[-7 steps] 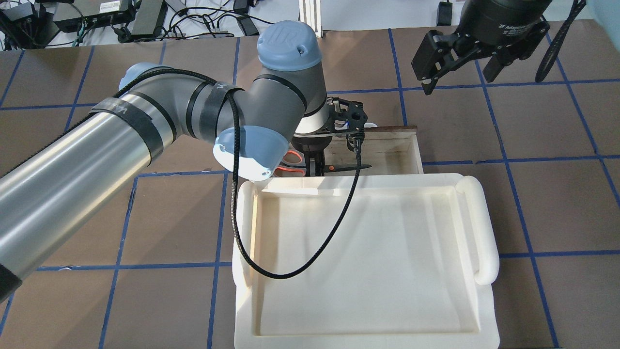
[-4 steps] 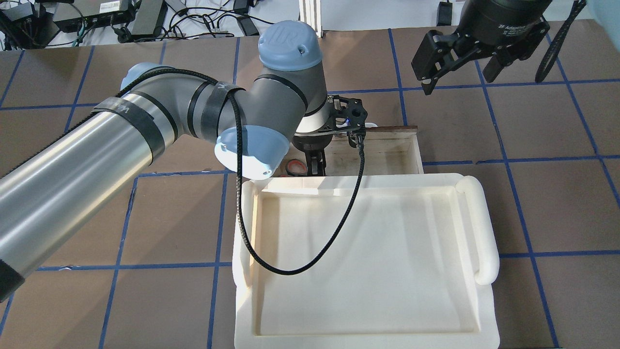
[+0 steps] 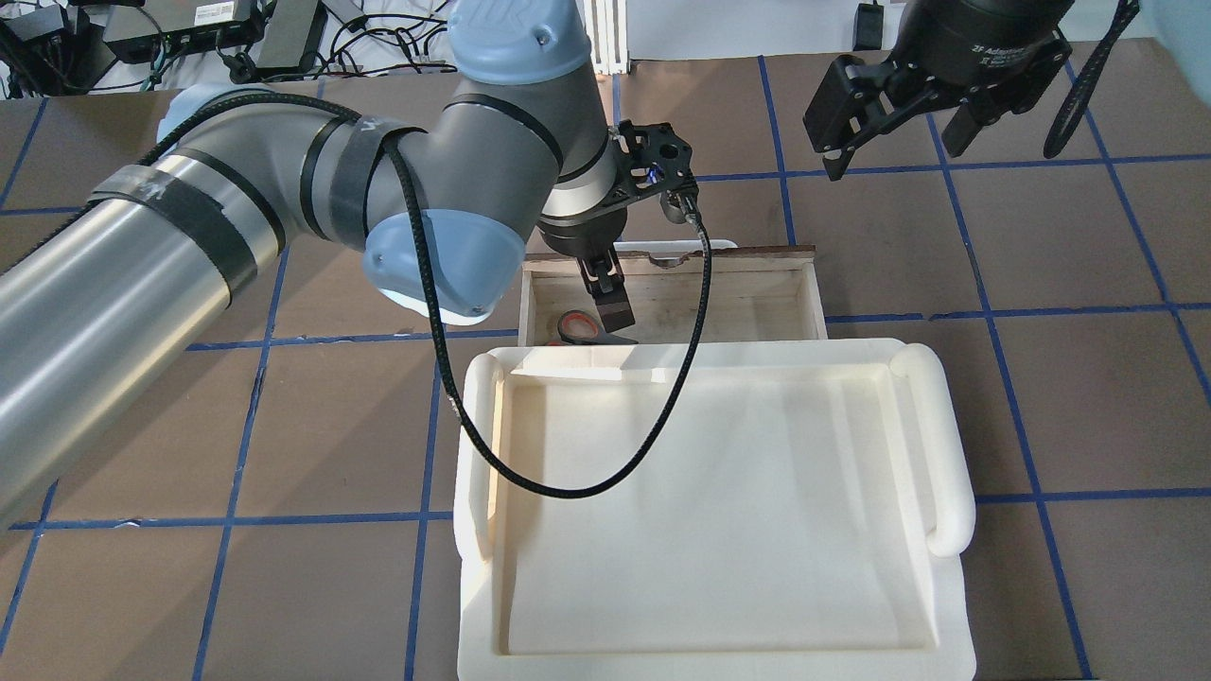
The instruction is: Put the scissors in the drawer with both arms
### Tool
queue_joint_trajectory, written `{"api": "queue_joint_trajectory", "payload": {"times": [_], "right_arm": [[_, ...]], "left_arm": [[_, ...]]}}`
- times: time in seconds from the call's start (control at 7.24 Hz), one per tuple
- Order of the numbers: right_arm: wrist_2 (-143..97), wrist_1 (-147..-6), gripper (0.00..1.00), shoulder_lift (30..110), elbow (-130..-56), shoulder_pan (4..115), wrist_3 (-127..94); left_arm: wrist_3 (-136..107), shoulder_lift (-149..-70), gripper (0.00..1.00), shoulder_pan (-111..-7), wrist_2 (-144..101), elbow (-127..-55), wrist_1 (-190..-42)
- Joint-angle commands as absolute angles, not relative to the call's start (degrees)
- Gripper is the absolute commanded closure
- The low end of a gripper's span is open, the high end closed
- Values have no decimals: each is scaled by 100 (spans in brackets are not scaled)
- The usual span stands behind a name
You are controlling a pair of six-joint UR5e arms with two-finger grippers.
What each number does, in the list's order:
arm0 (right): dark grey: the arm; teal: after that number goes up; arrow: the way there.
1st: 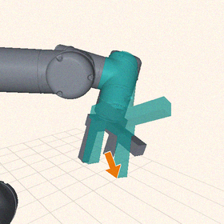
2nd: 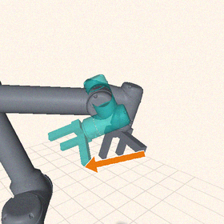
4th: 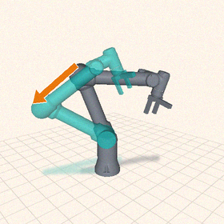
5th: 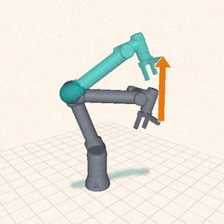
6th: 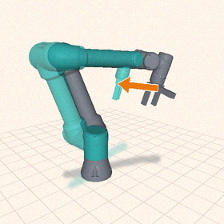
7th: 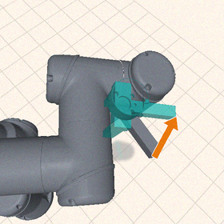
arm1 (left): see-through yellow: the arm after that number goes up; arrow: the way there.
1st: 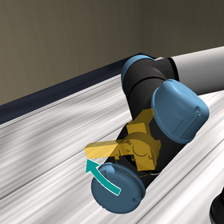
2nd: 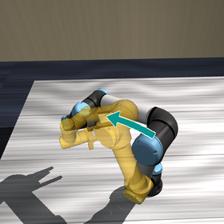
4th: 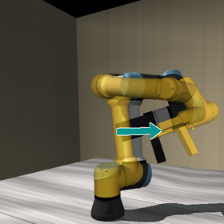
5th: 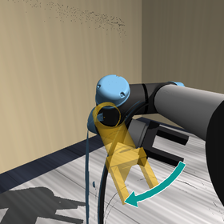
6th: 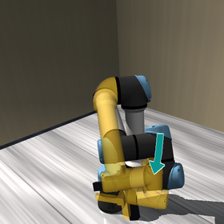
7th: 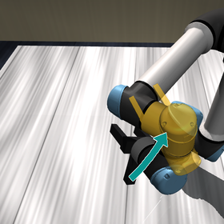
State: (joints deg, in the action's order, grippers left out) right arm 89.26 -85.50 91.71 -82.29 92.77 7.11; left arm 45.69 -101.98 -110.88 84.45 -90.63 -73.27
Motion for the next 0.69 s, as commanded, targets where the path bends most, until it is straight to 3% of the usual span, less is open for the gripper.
{"api": "queue_joint_trajectory", "payload": {"times": [0.0, 0.55], "right_arm": [[8877, -8500, 0, 9184, -8288, 9176, 694], [8956, -8770, 0, 9211, -8561, 9202, 668]], "left_arm": [[2776, -9898, 0, -10707, 8455, -8816, -7681], [688, -9519, 0, -9223, 8446, -8780, -7909]]}}
